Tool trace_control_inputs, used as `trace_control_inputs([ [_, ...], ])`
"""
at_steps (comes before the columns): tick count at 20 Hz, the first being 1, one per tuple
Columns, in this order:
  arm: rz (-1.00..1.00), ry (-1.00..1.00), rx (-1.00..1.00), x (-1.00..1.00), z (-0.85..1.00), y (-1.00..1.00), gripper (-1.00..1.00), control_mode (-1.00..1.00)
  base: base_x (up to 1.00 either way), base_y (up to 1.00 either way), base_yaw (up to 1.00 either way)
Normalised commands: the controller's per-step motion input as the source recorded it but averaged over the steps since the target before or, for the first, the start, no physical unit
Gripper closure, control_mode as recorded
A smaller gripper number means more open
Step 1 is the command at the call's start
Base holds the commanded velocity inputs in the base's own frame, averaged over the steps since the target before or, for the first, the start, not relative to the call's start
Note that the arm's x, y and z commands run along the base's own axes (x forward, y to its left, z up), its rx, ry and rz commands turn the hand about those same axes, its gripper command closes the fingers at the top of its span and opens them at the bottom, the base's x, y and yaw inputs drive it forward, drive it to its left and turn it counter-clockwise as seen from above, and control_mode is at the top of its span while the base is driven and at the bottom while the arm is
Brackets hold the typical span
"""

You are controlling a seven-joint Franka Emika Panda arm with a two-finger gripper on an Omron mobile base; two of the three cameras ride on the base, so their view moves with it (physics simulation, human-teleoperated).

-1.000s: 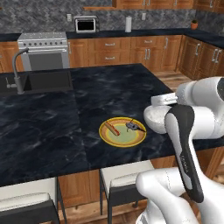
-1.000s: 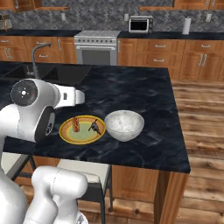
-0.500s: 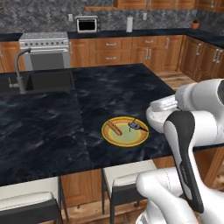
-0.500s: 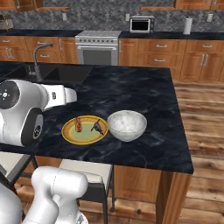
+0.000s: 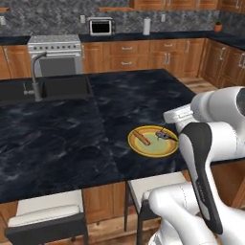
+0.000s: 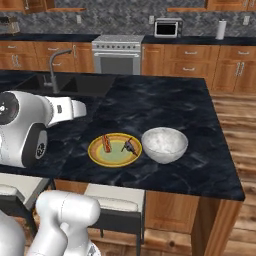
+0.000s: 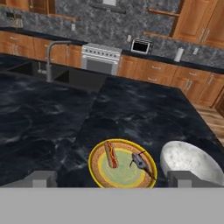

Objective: Take the smaller bowl and place it next to the appetizer plate on the dining counter , and place the larger bowl next to the plate with cooked food.

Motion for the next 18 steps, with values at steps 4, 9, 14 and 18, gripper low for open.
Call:
trace_control_inputs([
  [4, 0.0, 0.0, 0.0, 0.0, 0.0, 0.0, -1.0, 1.0, -0.07, 0.56, 0.0],
  [9, 0.0, 0.0, 0.0, 0.0, 0.0, 0.0, -1.0, 1.0, -0.17, 0.92, 0.0],
  [14, 0.0, 0.0, 0.0, 0.0, 0.0, 0.0, -1.0, 1.0, -0.64, 1.0, 0.0],
  [18, 0.0, 0.0, 0.0, 0.0, 0.0, 0.0, -1.0, 1.0, -0.94, 1.0, 0.0],
])
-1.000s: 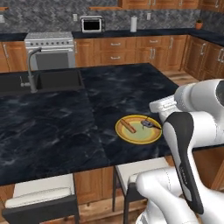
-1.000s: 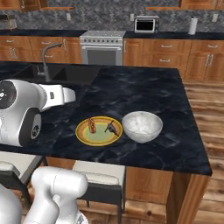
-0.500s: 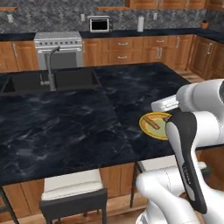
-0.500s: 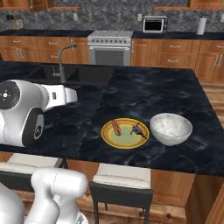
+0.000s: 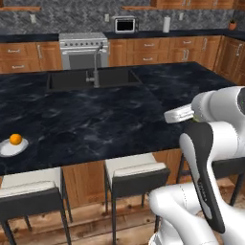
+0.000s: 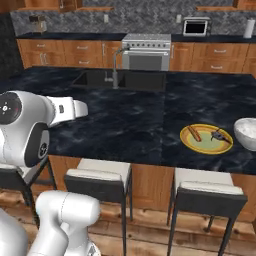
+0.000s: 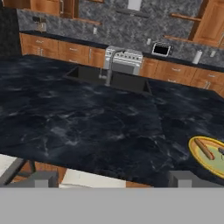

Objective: Take the smaller bowl and place it next to the appetizer plate on the dining counter , and place the larger bowl next to the plate with cooked food.

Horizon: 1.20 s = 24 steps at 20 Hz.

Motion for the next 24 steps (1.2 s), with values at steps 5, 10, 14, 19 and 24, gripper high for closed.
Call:
trace_control_inputs([
  [5, 0.0, 0.0, 0.0, 0.0, 0.0, 0.0, -1.0, 1.0, -0.1, 1.0, 0.0],
  [10, 0.0, 0.0, 0.0, 0.0, 0.0, 0.0, -1.0, 1.0, 0.02, 1.0, 0.0],
  [14, 0.0, 0.0, 0.0, 0.0, 0.0, 0.0, -1.0, 1.0, 0.18, 1.0, 0.0],
  [19, 0.0, 0.0, 0.0, 0.0, 0.0, 0.0, -1.0, 1.0, 0.06, 1.0, 0.0],
  [24, 0.0, 0.0, 0.0, 0.0, 0.0, 0.0, -1.0, 1.0, 0.0, 1.0, -0.02],
])
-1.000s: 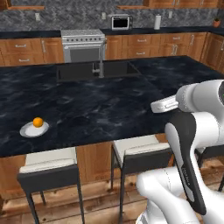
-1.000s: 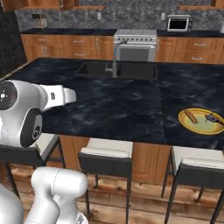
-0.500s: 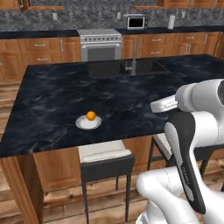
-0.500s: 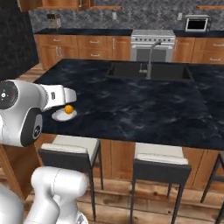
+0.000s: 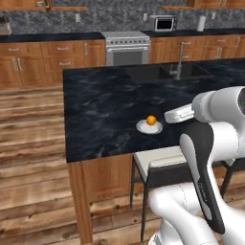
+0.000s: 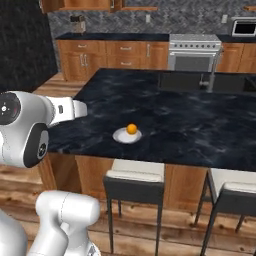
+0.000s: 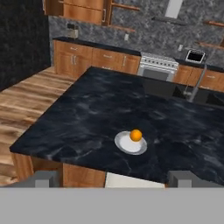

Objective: Take the smaller bowl and place it next to the appetizer plate on the dining counter , and place the larger bowl next to the plate with cooked food.

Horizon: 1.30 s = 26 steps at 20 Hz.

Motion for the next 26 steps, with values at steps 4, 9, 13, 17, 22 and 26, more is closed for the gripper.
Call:
trace_control_inputs([
  [4, 0.0, 0.0, 0.0, 0.0, 0.0, 0.0, -1.0, 1.0, 0.0, 1.0, -0.04],
  [9, 0.0, 0.0, 0.0, 0.0, 0.0, 0.0, -1.0, 1.0, 0.0, 1.0, -0.05],
  [13, 0.0, 0.0, 0.0, 0.0, 0.0, 0.0, -1.0, 1.0, 0.07, 1.0, -0.03],
  [17, 0.0, 0.0, 0.0, 0.0, 0.0, 0.0, -1.0, 1.0, 0.3, 1.0, 0.0],
  [22, 0.0, 0.0, 0.0, 0.0, 0.0, 0.0, -1.0, 1.0, 0.67, 1.0, 0.0],
  [26, 0.0, 0.0, 0.0, 0.0, 0.0, 0.0, -1.0, 1.0, 0.95, 0.99, 0.0],
])
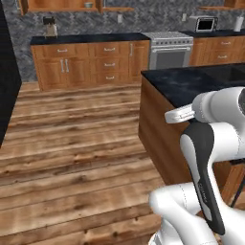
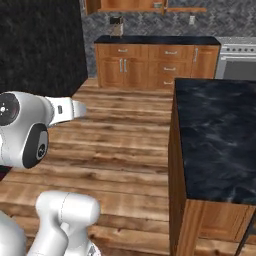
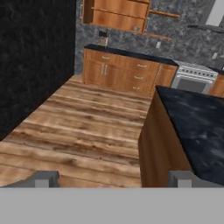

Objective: Take the smaller bowl and place it next to the appetizer plate on the dining counter , and place the larger bowl next to the plate with cooked food.

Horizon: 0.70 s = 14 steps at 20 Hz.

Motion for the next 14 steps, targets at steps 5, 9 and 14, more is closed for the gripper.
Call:
trace_control_inputs([
  [5, 0.0, 0.0, 0.0, 0.0, 0.0, 0.0, -1.0, 1.0, 1.0, 0.51, 0.0],
  [9, 0.0, 0.0, 0.0, 0.0, 0.0, 0.0, -1.0, 1.0, 1.0, 0.04, -0.05],
  [14, 0.0, 0.0, 0.0, 0.0, 0.0, 0.0, -1.0, 1.0, 1.0, 0.02, -0.3],
])
